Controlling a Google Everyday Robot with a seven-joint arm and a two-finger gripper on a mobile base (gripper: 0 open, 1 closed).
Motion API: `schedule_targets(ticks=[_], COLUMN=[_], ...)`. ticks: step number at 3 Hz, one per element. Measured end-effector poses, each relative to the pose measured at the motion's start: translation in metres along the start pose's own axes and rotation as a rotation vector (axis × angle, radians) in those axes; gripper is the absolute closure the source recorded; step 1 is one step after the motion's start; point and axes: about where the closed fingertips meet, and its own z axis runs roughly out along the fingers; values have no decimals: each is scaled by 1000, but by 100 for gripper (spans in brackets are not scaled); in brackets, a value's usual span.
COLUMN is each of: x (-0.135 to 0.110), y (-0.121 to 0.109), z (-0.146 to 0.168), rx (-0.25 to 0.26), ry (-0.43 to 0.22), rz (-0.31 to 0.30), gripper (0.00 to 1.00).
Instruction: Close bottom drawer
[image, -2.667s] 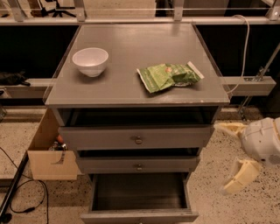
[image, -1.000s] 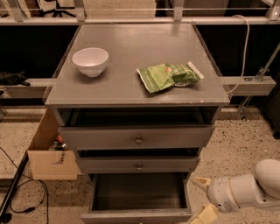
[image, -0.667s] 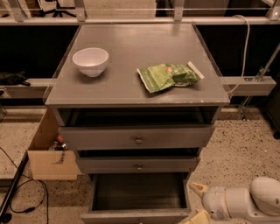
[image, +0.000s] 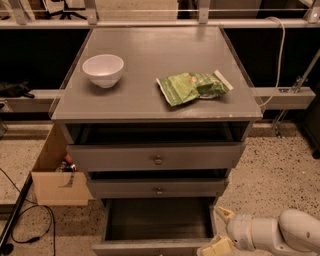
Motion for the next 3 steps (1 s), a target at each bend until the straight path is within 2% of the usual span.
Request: schedule_targets(ticks=[1,2,3], x=[0,18,57], y=[0,1,-3], z=[0,14,35], rx=[0,-1,12], ry=[0,-1,7], rz=[0,26,64], gripper=[0,0,17])
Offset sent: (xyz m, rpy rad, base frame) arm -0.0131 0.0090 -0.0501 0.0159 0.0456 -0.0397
